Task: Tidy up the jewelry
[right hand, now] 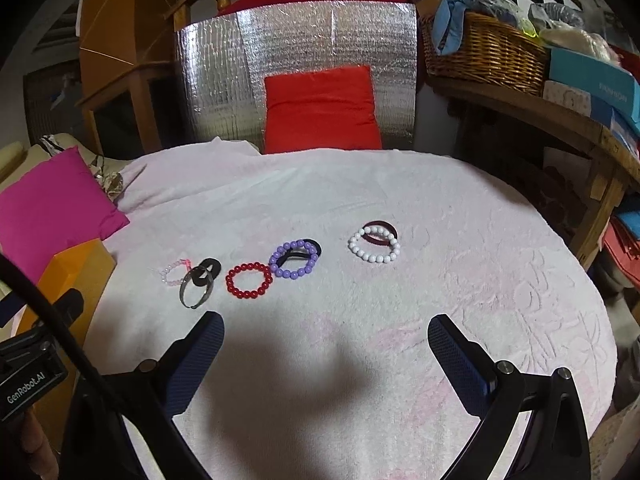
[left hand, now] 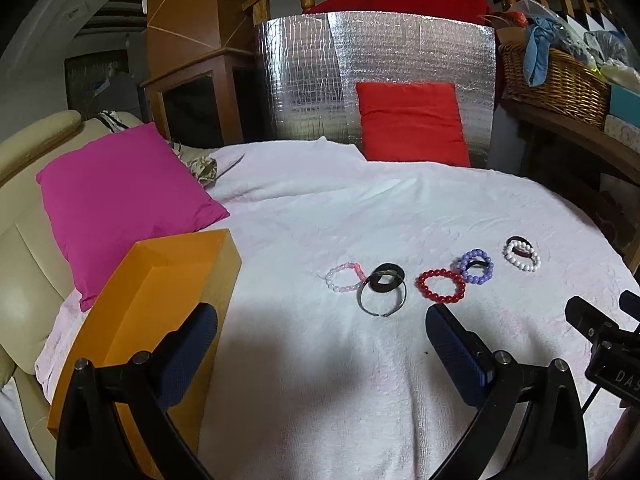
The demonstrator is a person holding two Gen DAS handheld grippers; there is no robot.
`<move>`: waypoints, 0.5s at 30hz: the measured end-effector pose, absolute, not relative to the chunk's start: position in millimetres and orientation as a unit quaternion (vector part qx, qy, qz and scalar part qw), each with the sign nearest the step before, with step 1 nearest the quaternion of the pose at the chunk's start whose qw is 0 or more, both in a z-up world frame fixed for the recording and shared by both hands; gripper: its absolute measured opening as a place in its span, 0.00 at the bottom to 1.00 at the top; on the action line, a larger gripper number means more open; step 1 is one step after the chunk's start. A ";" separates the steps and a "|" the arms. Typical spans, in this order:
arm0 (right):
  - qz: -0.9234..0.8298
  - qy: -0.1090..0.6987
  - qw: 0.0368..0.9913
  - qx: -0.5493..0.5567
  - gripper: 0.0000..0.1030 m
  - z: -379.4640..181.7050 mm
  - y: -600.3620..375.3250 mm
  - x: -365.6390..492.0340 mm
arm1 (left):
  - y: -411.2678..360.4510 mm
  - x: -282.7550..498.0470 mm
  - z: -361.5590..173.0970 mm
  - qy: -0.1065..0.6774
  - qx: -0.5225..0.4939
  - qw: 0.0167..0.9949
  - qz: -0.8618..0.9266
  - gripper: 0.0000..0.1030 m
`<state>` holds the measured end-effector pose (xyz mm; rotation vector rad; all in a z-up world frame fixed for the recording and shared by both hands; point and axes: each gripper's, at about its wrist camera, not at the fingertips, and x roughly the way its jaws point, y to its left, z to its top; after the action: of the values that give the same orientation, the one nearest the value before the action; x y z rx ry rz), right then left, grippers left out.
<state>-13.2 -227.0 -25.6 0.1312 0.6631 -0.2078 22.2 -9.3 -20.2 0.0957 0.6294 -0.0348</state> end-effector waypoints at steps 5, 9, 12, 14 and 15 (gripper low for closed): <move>-0.103 0.327 0.937 0.069 1.00 -28.4 -230.0 -9.7 | -11.7 25.3 -26.0 0.310 0.063 0.949 -0.013 1.00; -0.102 0.333 0.934 0.071 1.00 -34.1 -231.3 -4.3 | -12.0 29.4 -30.9 0.311 0.062 0.948 -0.014 1.00; -0.102 0.336 0.933 0.075 1.00 -37.2 -232.2 -0.3 | -11.1 32.4 -34.6 0.316 0.065 0.946 -0.012 1.00; -0.101 0.340 0.932 0.075 1.00 -39.1 -231.4 3.4 | -11.1 34.3 -36.4 0.317 0.066 0.946 -0.012 1.00; -0.100 0.342 0.931 0.076 1.00 -40.0 -231.5 4.6 | -10.9 35.3 -37.7 0.315 0.062 0.947 -0.013 1.00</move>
<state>4.6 -231.5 -40.0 0.1556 0.6992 -0.2050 35.3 -10.9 -37.7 0.1269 0.6423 -0.0263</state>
